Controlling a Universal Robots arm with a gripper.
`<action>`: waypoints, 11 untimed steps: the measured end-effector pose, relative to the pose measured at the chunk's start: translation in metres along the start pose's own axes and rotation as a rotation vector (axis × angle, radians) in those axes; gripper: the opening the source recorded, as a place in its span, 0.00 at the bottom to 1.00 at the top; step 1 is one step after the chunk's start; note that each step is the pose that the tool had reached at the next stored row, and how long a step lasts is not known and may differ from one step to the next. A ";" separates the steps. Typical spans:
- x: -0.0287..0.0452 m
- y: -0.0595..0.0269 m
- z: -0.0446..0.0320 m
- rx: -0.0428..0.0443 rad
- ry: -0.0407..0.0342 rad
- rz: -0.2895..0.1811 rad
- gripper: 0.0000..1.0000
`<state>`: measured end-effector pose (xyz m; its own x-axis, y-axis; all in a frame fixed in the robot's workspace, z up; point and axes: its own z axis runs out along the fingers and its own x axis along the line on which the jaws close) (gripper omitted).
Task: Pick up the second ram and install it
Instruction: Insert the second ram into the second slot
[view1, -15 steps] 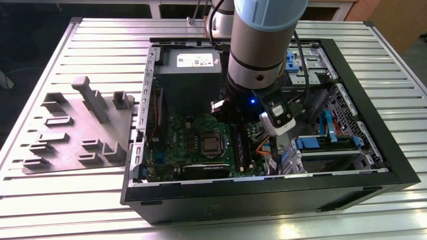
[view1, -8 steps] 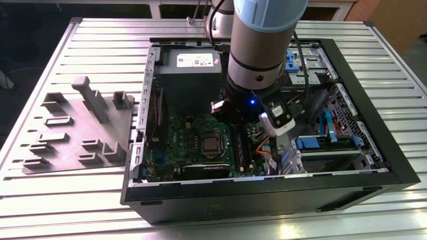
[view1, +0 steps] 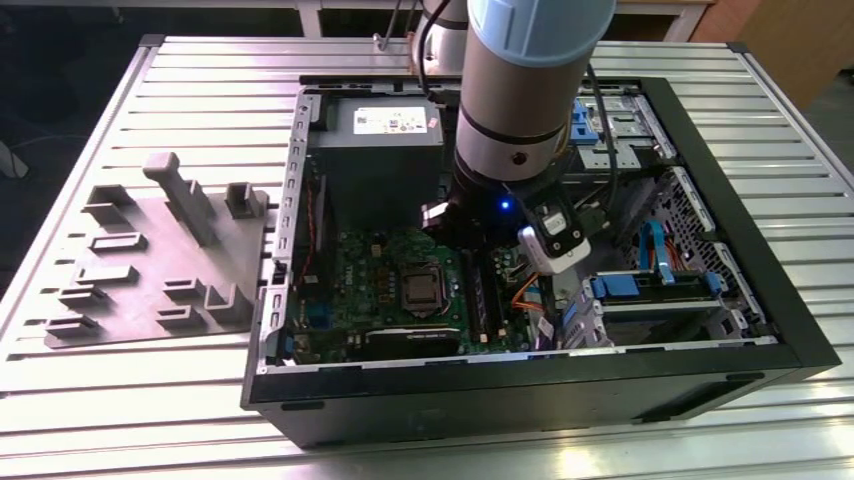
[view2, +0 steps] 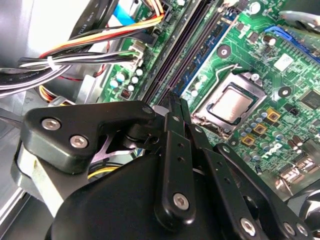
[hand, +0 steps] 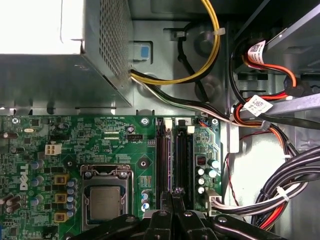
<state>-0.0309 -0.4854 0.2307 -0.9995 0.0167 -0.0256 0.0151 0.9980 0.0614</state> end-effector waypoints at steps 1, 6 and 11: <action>0.0000 -0.0001 0.0005 -0.0002 -0.0001 0.000 0.11; 0.0001 -0.0002 0.0021 0.0000 0.0000 0.000 0.11; 0.0001 -0.0003 0.0027 0.0001 0.0000 0.000 0.11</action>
<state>-0.0310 -0.4856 0.2280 -0.9995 0.0168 -0.0256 0.0152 0.9980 0.0612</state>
